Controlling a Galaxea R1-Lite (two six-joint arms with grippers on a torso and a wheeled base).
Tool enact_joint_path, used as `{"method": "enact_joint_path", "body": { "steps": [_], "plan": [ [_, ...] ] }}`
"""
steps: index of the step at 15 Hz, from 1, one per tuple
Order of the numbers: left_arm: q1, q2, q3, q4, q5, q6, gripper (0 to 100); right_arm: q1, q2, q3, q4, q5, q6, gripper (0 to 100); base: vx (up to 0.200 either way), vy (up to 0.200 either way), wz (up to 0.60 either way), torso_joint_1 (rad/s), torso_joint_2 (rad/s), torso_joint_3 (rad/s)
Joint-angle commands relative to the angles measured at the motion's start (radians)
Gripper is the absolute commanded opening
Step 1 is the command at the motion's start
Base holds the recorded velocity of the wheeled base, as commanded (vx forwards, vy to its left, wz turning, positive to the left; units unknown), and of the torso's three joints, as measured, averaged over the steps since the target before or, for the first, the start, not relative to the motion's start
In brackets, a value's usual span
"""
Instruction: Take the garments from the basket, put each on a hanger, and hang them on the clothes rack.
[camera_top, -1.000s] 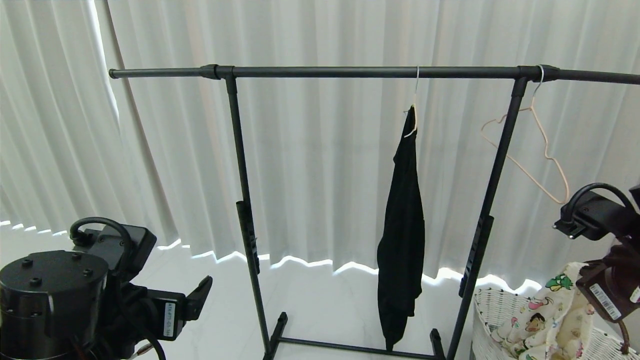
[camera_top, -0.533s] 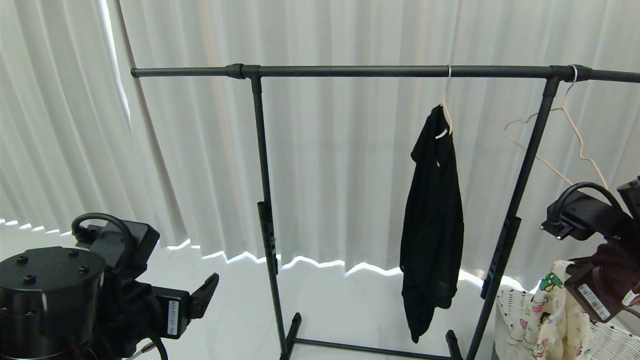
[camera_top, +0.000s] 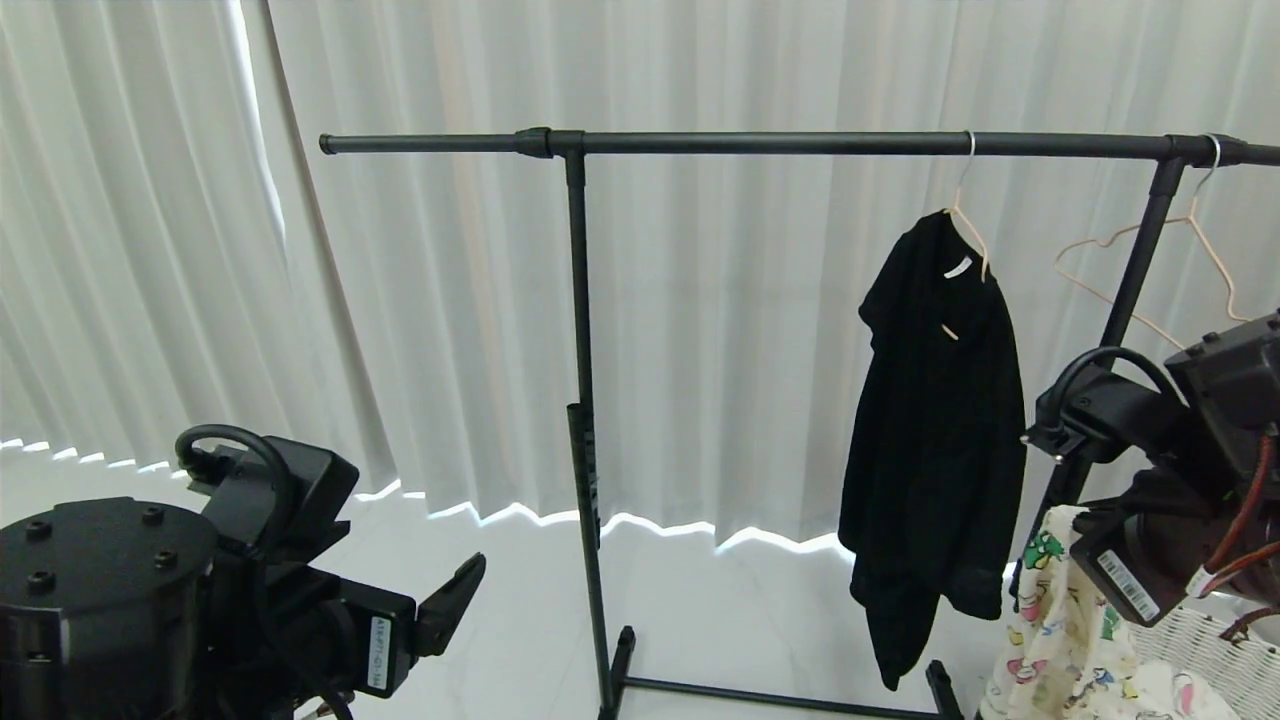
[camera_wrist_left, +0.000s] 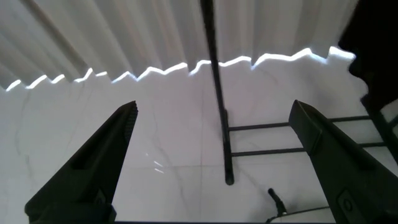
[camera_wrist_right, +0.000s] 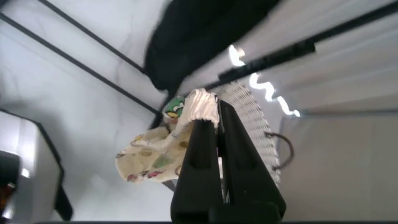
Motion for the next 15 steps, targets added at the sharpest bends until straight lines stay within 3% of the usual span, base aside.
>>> {"method": "enact_joint_path", "body": {
  "steps": [1, 12, 14, 15],
  "plan": [
    [-0.012, 0.012, -0.002, 0.001, 0.004, -0.001, 100, 0.034, 0.040, -0.020, -0.003, 0.000, 0.018, 0, 0.000, 0.000, 0.00, 0.000, 0.00, 0.000],
    [-0.017, 0.012, -0.001, 0.001, 0.001, -0.001, 100, 0.040, 0.044, -0.017, 0.000, 0.000, 0.018, 0, 0.000, 0.000, 0.00, 0.000, 0.00, 0.000],
    [-0.072, 0.004, -0.035, -0.001, -0.072, -0.016, 100, 0.042, 0.044, -0.017, 0.000, 0.001, 0.026, 0, 0.000, 0.000, 0.00, 0.000, 0.00, 0.000],
    [-0.090, -0.001, -0.071, -0.027, -0.179, -0.056, 100, 0.042, 0.044, -0.019, 0.000, 0.001, 0.034, 0, 0.000, 0.000, 0.00, 0.000, 0.00, 0.000]
  ]
}}
